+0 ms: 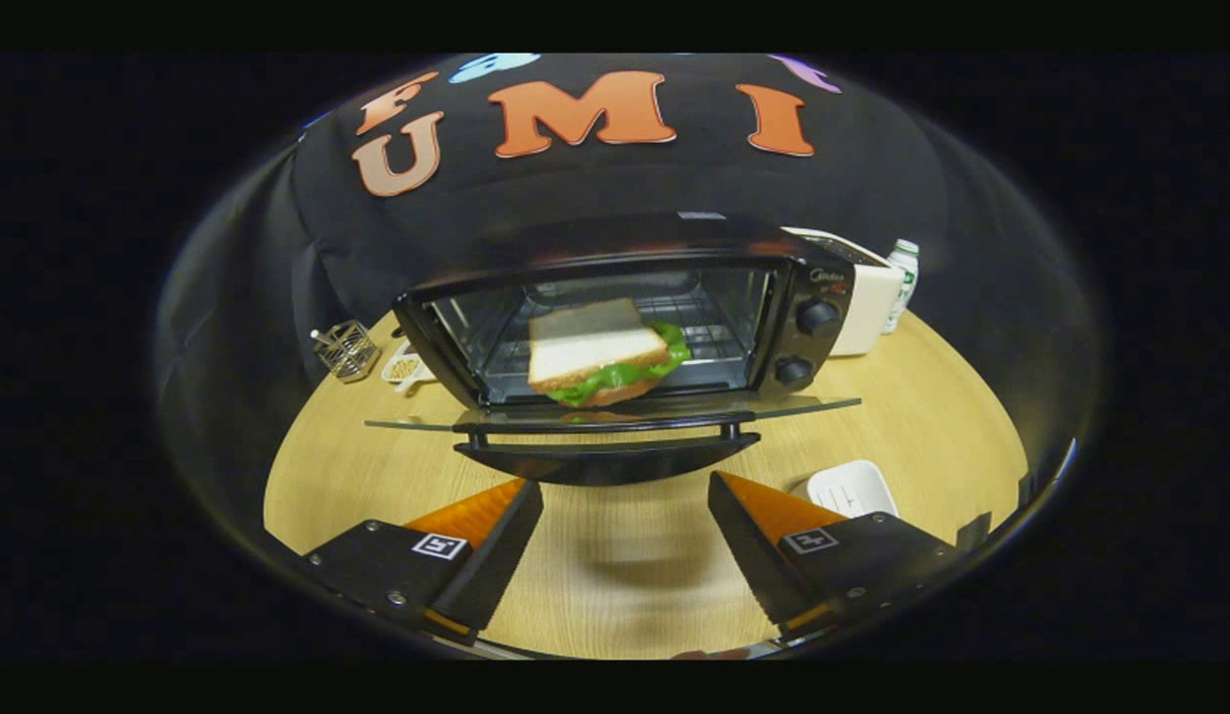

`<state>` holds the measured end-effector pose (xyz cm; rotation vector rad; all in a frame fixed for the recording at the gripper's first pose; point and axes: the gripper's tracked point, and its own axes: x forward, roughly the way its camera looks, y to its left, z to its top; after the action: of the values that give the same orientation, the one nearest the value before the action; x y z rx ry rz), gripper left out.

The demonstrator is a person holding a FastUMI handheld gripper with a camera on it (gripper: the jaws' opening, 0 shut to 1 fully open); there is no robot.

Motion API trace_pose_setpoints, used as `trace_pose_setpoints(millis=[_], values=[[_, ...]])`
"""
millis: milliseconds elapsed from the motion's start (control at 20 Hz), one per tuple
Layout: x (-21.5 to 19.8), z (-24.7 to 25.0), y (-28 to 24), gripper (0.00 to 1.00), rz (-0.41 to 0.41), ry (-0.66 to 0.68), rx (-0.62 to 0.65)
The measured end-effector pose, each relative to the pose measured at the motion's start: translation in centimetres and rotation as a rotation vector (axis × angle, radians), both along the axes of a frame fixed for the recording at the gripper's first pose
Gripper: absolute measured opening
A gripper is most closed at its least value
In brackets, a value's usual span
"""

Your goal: Open the toaster oven, put the food inside, and close the toaster oven door.

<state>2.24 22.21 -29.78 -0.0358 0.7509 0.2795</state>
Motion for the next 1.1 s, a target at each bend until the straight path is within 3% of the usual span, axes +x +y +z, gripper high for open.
trace_pose_setpoints(millis=[550, 900, 1100], values=[[6.9, 5.3, 1.7, 0.99, -0.032, -0.133, 0.044], [5.1, 6.0, -0.3, 0.99, -0.027, -0.154, 0.002], [5.1, 9.7, -2.5, 0.99, -0.07, -0.215, 0.044]])
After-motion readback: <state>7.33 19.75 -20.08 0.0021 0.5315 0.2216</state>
